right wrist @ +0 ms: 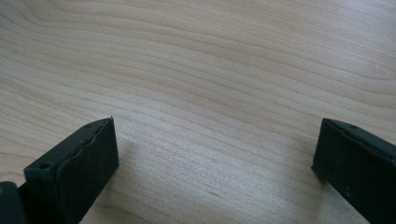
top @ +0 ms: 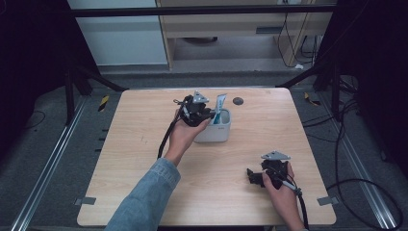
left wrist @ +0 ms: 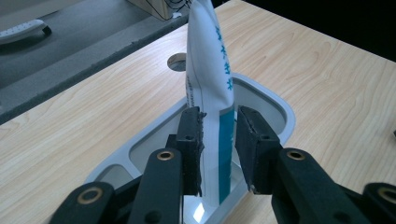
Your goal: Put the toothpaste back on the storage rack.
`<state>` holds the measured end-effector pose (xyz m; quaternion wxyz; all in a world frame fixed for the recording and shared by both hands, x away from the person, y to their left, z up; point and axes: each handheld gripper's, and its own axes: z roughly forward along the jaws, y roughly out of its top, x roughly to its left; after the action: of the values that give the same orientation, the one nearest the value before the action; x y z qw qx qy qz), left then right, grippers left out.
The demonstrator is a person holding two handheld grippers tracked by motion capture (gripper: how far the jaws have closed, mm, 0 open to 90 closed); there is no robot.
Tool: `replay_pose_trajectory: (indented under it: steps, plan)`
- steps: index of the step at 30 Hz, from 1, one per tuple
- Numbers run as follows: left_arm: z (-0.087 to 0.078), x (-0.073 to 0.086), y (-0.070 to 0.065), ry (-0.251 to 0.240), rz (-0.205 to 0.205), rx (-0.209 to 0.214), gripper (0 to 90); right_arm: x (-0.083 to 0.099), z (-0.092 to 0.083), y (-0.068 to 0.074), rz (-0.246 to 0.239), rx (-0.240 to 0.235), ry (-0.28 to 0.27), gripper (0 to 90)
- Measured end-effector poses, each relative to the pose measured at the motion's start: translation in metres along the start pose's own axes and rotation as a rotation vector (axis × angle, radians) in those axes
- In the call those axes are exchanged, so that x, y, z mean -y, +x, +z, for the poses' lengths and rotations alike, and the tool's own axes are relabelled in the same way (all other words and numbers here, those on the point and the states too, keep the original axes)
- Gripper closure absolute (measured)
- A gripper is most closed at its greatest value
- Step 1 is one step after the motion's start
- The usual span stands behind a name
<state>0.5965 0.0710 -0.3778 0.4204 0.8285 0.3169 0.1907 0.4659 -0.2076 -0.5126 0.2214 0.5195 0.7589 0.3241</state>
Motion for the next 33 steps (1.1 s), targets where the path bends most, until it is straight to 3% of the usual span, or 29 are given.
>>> replay_pose_trajectory:
  steps: [11, 15, 21, 27, 33]
  plan:
    - [-0.009, 0.007, -0.005, 0.017, 0.036, 0.01, 69.1, 0.0, 0.0, 0.0, -0.001, 0.001, 0.001, 0.3]
    - [-0.013, 0.008, -0.006, 0.014, 0.04, 0.014, 64.5, 0.0, 0.0, 0.0, -0.001, 0.002, 0.0, 0.3]
    - [-0.021, 0.009, -0.011, 0.012, 0.057, 0.019, 49.4, 0.0, 0.0, 0.0, -0.001, 0.0, 0.0, 0.3]
    - [-0.029, 0.01, -0.018, 0.052, 0.084, 0.088, 29.3, 0.0, 0.0, 0.0, -0.001, 0.0, 0.0, 0.4]
    - [-0.041, 0.015, -0.025, 0.055, 0.088, 0.081, 15.4, 0.0, 0.0, 0.0, -0.001, 0.0, 0.0, 0.4]
